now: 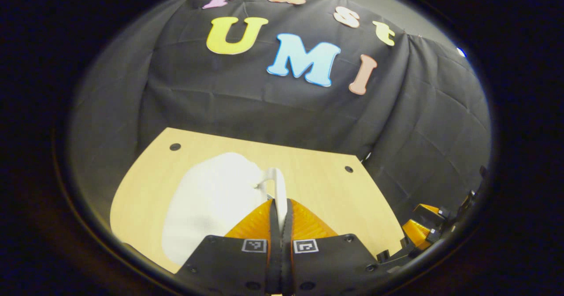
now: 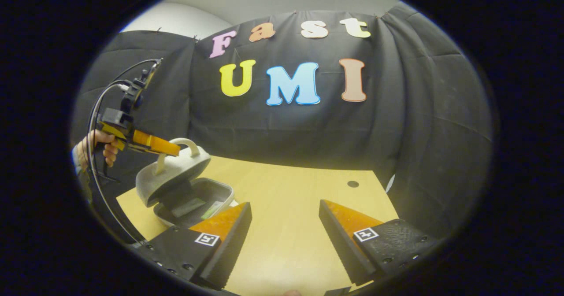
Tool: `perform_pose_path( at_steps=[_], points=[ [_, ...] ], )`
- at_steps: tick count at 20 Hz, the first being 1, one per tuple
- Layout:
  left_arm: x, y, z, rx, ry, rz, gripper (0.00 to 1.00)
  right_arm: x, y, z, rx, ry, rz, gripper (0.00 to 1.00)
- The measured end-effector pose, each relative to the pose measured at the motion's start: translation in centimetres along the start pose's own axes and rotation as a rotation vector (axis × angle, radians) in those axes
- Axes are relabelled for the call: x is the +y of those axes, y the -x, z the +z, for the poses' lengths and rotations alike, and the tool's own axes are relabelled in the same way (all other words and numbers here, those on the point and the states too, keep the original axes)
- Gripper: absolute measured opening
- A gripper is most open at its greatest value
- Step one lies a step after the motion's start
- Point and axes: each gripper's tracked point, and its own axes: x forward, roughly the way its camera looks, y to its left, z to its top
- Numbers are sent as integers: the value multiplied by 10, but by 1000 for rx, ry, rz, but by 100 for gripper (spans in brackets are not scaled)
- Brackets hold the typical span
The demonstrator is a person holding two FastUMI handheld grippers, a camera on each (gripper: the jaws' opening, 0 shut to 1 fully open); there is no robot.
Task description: First open the suitcase, pack the skin care products into it, and then close the suitcase.
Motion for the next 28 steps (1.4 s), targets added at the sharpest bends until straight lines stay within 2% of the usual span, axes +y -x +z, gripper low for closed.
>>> perform_pose_path(
  at_steps=[5, 9, 13, 16, 17, 18, 19, 20, 21, 22, 23, 24, 26, 28],
  points=[
    [-30, -59, -80, 103, -32, -4, 8, -28, 6, -8, 5, -27, -26, 94],
    [-39, -94, -123, 178, -101, 15, 8, -38, 5, -15, 30, -53, -70, 94],
    [-41, -105, -139, 197, -139, 27, 11, -39, 5, -14, 34, -52, -105, 94],
    [-52, -104, -147, 179, -158, 0, 15, -37, 6, -15, 40, -55, -130, 94],
    [-54, -101, -144, 153, -145, -5, 26, -34, 5, -16, 42, -64, -132, 94],
    [-54, -99, -137, 117, -137, -9, 30, -31, 5, -14, 41, -68, -135, 94],
    [-53, -91, -129, 82, -136, -6, 41, -29, 5, -13, 40, -67, -144, 94],
    [-53, -81, -118, 32, -136, 3, 46, -27, 6, -11, 35, -64, -154, 94],
    [-54, -68, -107, -19, -143, 7, 65, -25, 7, -7, 24, -59, -162, 94],
    [-53, -53, -94, -72, -158, 27, 72, -22, 8, -4, 13, -52, -172, 87],
    [-48, -38, -79, -134, -184, 56, 92, -21, 8, -1, 3, -43, -182, 94],
    [-47, -20, -61, -206, -214, 76, 84, -19, 9, 2, -9, -37, -192, 94],
    [-49, 12, -31, -323, -255, 103, 90, -16, 12, 11, -42, -36, -209, 94],
    [-65, 46, -9, -429, -265, 91, 90, -13, 19, 24, -101, -40, -217, 94]
  ],
)
